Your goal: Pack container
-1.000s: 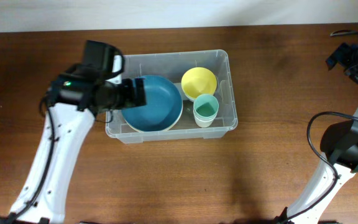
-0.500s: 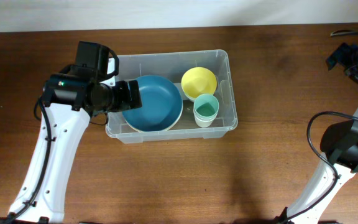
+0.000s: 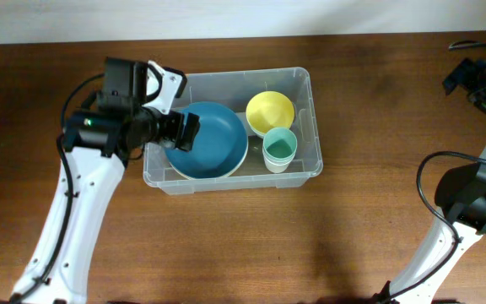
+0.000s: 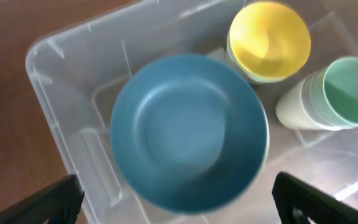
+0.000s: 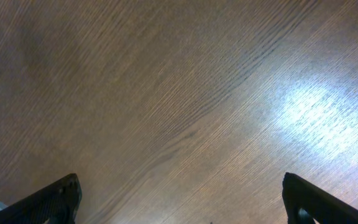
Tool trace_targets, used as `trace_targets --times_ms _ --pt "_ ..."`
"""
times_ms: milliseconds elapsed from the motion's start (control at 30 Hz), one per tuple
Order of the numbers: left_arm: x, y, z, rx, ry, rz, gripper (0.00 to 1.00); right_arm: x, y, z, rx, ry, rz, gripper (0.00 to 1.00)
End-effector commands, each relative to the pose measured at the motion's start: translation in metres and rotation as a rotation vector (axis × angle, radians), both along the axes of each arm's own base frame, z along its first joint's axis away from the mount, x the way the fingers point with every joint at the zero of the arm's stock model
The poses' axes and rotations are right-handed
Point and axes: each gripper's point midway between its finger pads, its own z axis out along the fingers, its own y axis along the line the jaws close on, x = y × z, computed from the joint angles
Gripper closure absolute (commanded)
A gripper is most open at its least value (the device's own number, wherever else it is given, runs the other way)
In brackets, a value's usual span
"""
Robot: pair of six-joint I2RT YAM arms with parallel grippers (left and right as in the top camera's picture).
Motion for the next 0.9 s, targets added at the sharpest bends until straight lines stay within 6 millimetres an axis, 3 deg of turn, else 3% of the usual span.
trace_targets --times_ms 0,200,467,733,867 --pt "-0.018 0.001 0.004 0.009 -0.118 -0.073 0.01 -0.002 -0.002 0.000 0.001 0.004 -0.013 0.01" --pt "-0.038 0.007 0.001 -0.021 -0.360 -0.063 0.01 -0.002 -0.002 0.000 0.001 0.003 -0.013 0.01" --pt "-0.082 0.038 -0.005 -0.033 -0.660 0.019 0.01 -0.002 -0.002 0.000 0.001 0.004 -0.013 0.01" --pt "-0.121 0.045 -0.013 -0.029 -0.878 0.021 0.01 -0.002 -0.002 0.000 0.001 0.004 -0.013 0.01" --pt "-0.130 0.045 -0.016 -0.033 -0.929 0.022 0.01 -0.002 -0.002 0.000 0.001 0.004 -0.013 0.01"
